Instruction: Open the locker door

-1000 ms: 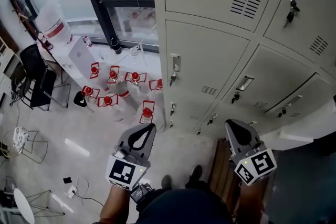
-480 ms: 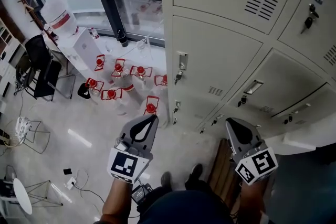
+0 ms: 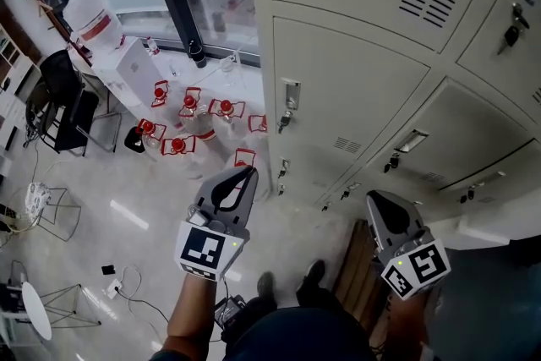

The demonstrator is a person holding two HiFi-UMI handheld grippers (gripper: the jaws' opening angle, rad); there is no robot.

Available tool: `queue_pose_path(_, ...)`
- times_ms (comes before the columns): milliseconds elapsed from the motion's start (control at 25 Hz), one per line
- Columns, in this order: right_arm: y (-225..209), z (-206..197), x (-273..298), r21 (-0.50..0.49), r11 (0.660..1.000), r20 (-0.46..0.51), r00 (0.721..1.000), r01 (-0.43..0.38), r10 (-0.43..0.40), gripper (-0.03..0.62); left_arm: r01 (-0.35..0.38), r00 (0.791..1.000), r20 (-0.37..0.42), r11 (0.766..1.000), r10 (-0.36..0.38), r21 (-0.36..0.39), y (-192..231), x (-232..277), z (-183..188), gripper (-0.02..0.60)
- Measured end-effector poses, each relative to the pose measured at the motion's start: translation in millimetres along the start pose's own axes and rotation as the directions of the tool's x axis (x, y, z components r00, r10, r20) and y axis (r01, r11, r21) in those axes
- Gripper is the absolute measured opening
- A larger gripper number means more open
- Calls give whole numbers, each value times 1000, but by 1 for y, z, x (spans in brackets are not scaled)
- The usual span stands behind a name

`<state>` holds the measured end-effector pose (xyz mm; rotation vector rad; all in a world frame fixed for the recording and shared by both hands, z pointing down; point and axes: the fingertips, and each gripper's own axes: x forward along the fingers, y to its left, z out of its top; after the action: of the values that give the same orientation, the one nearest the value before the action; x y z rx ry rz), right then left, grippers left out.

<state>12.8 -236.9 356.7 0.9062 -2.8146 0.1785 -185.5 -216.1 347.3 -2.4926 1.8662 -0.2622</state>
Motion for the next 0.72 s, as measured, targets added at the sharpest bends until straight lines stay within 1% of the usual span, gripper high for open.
queue_pose_path(160,-6,-4,1,6,1000,-8,1000,0,0,37,-14,1000,-11,1000,14,15,7,13,-7,18)
queue_pose_path(520,-21,-13,1,16,1000,-26,1000,9,-8,37,-26,1000,-12,1000,26,-1,17,48,-16,18)
queue_pose_path(720,-31,-19,-1,23,1000,-39,999,20,-19,37,-34,999,-9,999,34,-3,20,68,-19,32)
